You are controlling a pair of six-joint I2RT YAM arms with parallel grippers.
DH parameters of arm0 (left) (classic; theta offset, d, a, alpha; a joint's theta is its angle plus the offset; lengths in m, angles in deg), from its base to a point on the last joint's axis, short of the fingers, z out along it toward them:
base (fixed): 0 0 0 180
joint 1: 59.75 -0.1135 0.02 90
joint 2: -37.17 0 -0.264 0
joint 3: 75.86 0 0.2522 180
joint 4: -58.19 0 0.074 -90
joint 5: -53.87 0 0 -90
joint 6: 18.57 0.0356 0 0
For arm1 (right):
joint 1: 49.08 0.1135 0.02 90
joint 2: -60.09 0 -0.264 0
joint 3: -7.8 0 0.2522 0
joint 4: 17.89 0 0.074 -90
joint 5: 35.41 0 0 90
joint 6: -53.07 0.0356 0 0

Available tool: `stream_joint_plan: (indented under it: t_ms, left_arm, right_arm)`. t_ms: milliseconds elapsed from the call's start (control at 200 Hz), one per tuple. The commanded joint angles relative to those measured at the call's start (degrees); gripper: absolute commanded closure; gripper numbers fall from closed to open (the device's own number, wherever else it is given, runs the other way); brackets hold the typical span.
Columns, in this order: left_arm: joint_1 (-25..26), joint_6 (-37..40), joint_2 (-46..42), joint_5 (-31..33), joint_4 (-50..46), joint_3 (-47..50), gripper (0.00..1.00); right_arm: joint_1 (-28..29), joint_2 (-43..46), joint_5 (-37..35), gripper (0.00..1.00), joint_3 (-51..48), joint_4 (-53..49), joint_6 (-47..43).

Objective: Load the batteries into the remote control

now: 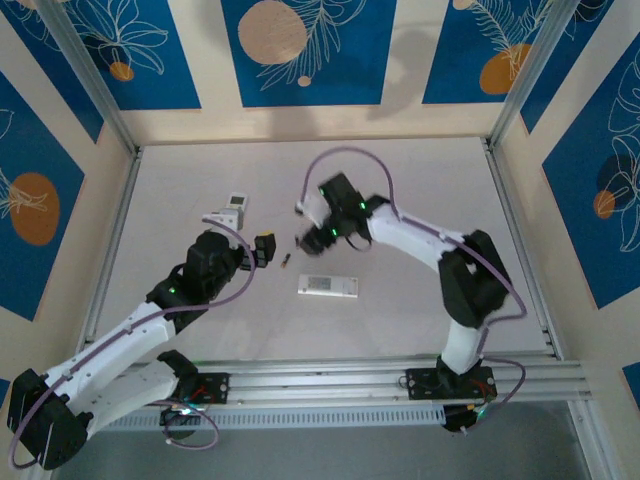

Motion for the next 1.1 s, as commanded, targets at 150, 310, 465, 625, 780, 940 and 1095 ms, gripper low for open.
stream_joint_plan:
  t_ms: [150,310,465,625,780,940,1095]
  left_arm:
    - [-3.87,-2.91,0.22,-7.16,-10.20,-4.51,0.00]
    - [-4.69,-3.46,0.25,-11.30,-9.16,-3.43,0.00]
    - [-4.94,-4.45,1.66,-11.83,-8.20,-3.22,0.00]
    - [-4.92,-4.88,1.56,-10.42,-6.72,-2.43,0.00]
    - [-4.95,-5.01,1.21,-10.04,-6.60,-1.94,0.00]
    - [-5.00,-4.66,0.73,-10.56,-6.54,-1.49,0.00]
    - [-4.99,-2.24,0.86,-13.39,-5.91,-1.05,0.00]
  right_arm:
    - [-0.37,-16.08,0.39,0.43,14.21,-12.49,34.41]
    - [1.25,-20.91,-1.45,0.44,19.43,-15.14,34.22]
    - [2.97,-23.44,-6.43,0.49,21.83,-16.33,34.21]
    - [5.20,-26.85,-13.29,0.55,25.50,-18.63,31.67]
    - [5.26,-29.91,-12.68,0.70,28.59,-19.12,31.66]
    - [5.57,-32.06,-12.26,0.83,31.22,-21.09,31.06]
    - [5.37,-28.41,-11.19,0.89,29.31,-20.66,32.47]
